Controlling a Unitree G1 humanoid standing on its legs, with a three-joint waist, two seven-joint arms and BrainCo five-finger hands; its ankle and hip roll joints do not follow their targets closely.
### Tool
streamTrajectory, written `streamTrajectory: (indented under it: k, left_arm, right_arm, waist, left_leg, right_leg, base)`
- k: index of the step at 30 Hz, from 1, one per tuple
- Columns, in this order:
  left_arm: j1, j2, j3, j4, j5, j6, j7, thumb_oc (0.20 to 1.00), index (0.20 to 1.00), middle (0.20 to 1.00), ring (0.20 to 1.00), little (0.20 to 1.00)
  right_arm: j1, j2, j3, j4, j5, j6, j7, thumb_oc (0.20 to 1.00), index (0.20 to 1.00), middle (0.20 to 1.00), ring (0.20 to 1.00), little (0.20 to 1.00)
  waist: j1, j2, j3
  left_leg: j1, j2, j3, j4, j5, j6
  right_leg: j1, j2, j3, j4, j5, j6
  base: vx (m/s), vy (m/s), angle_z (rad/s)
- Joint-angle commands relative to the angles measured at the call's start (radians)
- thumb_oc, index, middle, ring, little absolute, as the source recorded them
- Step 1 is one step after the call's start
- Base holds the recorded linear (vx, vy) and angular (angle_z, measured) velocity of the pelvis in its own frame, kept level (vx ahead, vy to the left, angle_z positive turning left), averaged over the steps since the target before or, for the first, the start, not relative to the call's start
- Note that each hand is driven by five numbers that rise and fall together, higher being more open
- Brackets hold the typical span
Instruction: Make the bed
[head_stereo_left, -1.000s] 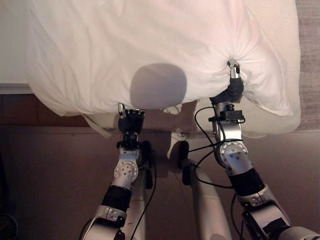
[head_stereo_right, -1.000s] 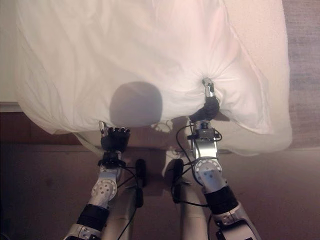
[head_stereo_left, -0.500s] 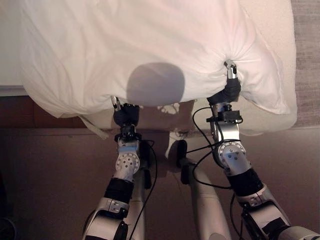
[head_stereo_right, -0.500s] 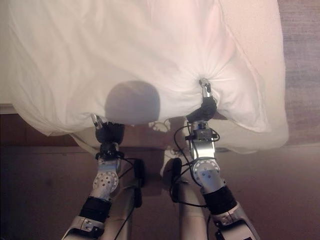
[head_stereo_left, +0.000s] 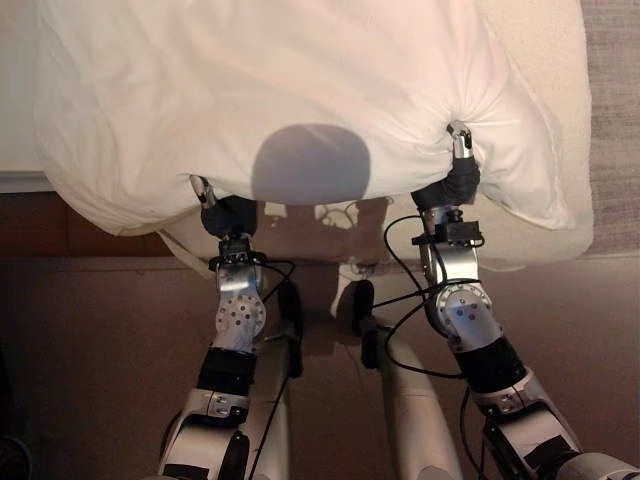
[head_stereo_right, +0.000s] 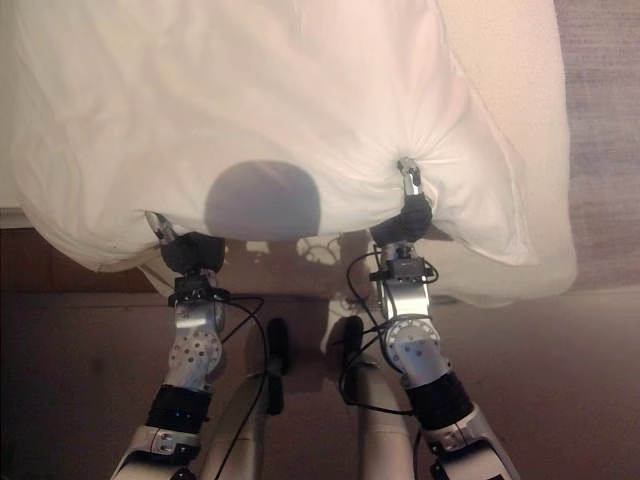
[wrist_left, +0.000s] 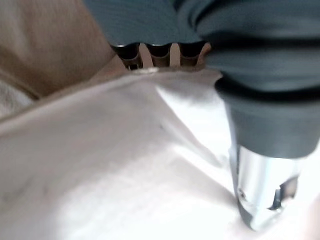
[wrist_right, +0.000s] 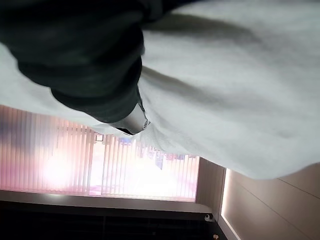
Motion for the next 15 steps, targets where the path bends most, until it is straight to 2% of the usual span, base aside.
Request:
streamTrajectory:
  k: [1, 7, 15]
  left_arm:
    - [0.028, 0.022, -0.004, -0.085, 0.027, 0.059, -0.156, 1.0, 1.0, 1.0, 1.0, 1.0]
    - [0.068, 0.01, -0.025, -0.094, 0.045, 0.111, -0.229, 1.0, 1.0, 1.0, 1.0, 1.0]
    - [0.072, 0.018, -0.027, -0.113, 0.05, 0.117, -0.239, 1.0, 1.0, 1.0, 1.0, 1.0]
  right_arm:
    - [0.085, 0.029, -0.055, -0.178, -0.054, -0.002, 0.149, 0.2, 0.2, 0.2, 0.2, 0.2]
    - [0.096, 0.036, -0.067, -0.187, -0.059, -0.003, 0.164, 0.2, 0.2, 0.2, 0.2, 0.2]
    - [0.1, 0.036, -0.065, -0.184, -0.059, -0.004, 0.163, 0.2, 0.2, 0.2, 0.2, 0.2]
  waist:
    - [-0.008, -0.002, -0.134]
    - [-0.003, -0.005, -0.132]
    - [-0.001, -0.004, -0.133]
  left_leg:
    - [-0.051, 0.006, -0.019, 0.018, -0.018, -0.022]
    - [-0.053, 0.003, -0.02, 0.022, -0.018, -0.021]
    - [-0.05, 0.002, -0.022, 0.027, -0.02, -0.021]
  right_leg:
    - [-0.013, -0.01, 0.018, -0.049, 0.038, 0.132]
    - [-0.015, -0.009, 0.02, -0.045, 0.039, 0.131]
    - [-0.011, -0.005, 0.021, -0.04, 0.034, 0.129]
  base:
    - [0.0, 0.0, 0.0]
    - [0.0, 0.0, 0.0]
    - [0.0, 0.0, 0.0]
